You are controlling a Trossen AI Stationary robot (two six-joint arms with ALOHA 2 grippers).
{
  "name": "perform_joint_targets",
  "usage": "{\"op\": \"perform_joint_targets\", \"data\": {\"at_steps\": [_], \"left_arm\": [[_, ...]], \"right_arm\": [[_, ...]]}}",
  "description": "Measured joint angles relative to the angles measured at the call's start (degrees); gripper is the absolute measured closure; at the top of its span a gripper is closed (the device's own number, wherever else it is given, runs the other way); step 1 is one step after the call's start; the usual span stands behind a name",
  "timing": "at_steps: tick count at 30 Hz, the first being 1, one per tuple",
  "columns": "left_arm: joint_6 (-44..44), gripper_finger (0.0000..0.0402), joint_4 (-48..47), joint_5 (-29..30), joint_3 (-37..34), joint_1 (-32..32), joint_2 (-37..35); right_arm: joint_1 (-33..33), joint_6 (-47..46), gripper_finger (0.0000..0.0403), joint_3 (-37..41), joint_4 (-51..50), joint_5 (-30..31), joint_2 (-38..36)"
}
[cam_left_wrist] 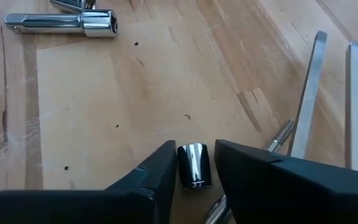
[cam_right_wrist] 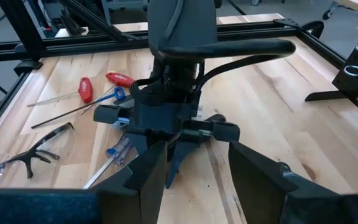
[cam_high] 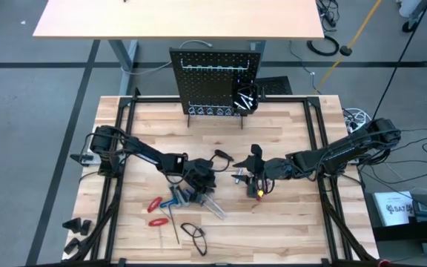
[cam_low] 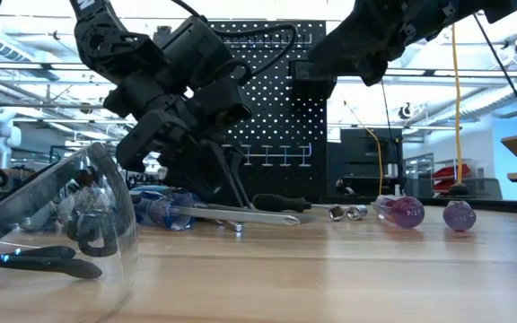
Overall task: Hang tools onto peg board
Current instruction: Put the socket into the black bin on the pegboard
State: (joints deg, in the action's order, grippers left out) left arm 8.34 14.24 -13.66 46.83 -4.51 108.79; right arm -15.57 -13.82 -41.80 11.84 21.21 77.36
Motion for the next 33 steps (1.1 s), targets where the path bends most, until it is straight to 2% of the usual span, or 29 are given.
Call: {"op": "perform_joint_targets", "data": {"at_steps": [5,11,20,26,29,33], "left_arm": [[0.2,0.0345,-0.3,0.1,0.0,0.0,-0.1],[0.2,0.0346,-2.5,-0.9,0.4,0.0,-3.3],[3.0,0.0346,-3.0,-0.9,0.4,-1.1,-13.7],[5.8,0.0346,2.7,-1.1,-1.5,-2.6,-18.3],[8.3,0.0346,7.4,-1.2,-3.3,-3.4,-19.8],[11.3,0.0346,15.4,-1.3,-5.8,-4.3,-20.7]], "right_arm": [[0.0,0.0,0.0238,0.0,0.0,0.0,0.0],[0.0,0.0,0.0238,0.0,0.0,0.0,0.0],[0.0,-0.4,0.0238,0.0,0.1,-0.6,0.2],[-0.1,-2.0,0.0238,0.0,1.5,-5.4,2.9],[-0.2,-2.0,0.0238,0.0,6.6,-8.6,5.7],[0.0,-2.6,0.0238,0.0,19.5,-12.6,11.2]]}}
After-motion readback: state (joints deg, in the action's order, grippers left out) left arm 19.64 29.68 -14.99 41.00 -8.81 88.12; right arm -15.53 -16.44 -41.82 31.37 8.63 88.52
